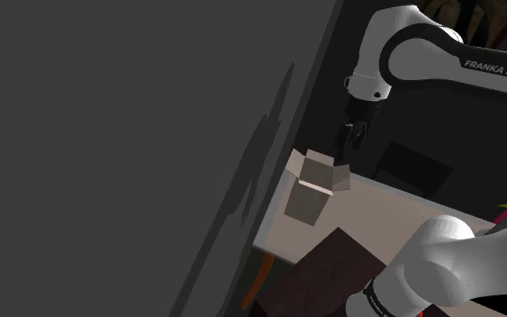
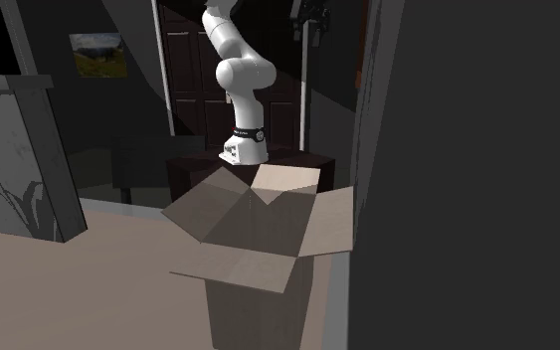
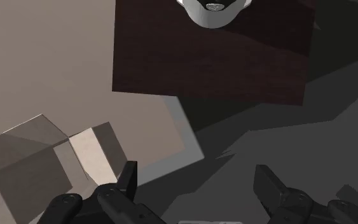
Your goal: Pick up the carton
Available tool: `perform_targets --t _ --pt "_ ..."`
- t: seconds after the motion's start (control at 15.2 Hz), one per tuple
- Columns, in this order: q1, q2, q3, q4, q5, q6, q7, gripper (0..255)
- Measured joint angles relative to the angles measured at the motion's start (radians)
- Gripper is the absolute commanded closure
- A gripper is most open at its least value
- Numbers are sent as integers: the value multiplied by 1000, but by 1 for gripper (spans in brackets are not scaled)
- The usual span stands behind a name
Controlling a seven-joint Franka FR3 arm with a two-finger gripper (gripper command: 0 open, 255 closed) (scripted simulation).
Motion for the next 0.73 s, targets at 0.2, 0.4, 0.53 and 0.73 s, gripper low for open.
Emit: perform_targets --t 0.2,0.4,0.53,0.73 --pt "-7 23 -11 -20 -10 45 -1 0" --pt "-24 67 -33 -63 -32 140 -2 0" --pt "-34 104 -44 -89 -43 209 5 0" --pt "-54 174 -72 -118 -67 319 3 0"
